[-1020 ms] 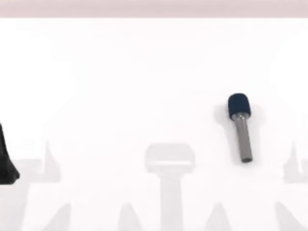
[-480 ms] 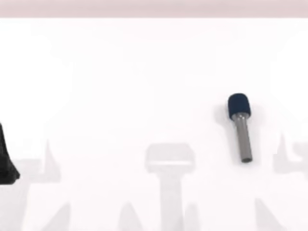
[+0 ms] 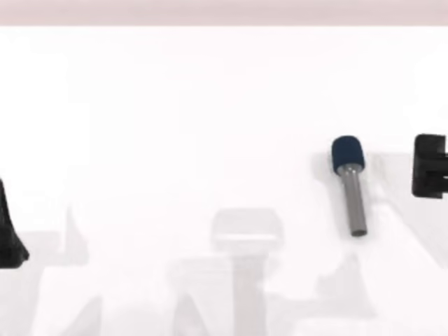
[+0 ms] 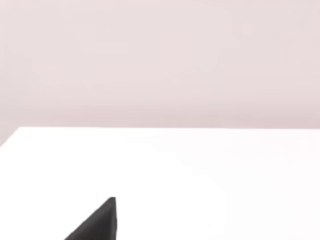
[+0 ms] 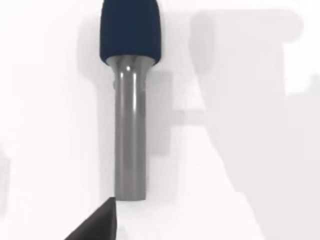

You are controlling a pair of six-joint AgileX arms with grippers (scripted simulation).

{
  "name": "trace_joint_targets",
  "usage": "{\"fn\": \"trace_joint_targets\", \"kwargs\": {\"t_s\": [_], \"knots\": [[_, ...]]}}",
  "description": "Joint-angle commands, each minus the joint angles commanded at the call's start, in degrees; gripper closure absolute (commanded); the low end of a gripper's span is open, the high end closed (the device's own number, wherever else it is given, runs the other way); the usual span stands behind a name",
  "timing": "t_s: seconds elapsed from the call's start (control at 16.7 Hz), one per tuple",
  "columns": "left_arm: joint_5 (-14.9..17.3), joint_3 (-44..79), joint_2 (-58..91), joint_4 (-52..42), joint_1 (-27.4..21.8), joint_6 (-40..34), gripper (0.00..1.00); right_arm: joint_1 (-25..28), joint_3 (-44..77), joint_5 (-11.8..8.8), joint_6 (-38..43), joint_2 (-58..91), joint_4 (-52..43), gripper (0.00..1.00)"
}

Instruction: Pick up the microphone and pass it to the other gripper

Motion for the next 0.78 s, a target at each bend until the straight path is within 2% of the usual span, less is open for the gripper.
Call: {"fn": "trace_joint_targets", "kwargs": {"t_s": [0.42, 0.78], "knots": [[0.00, 0.00, 0.00, 0.00, 0.00, 0.00, 0.00, 9.16, 24.31, 2.12, 9.51, 32.86, -18.62, 0.00], [0.00, 0.00, 0.00, 0.00, 0.00, 0.00, 0.00, 12.40, 33.74, 2.89, 12.95, 43.53, -24.33, 0.00]]}}
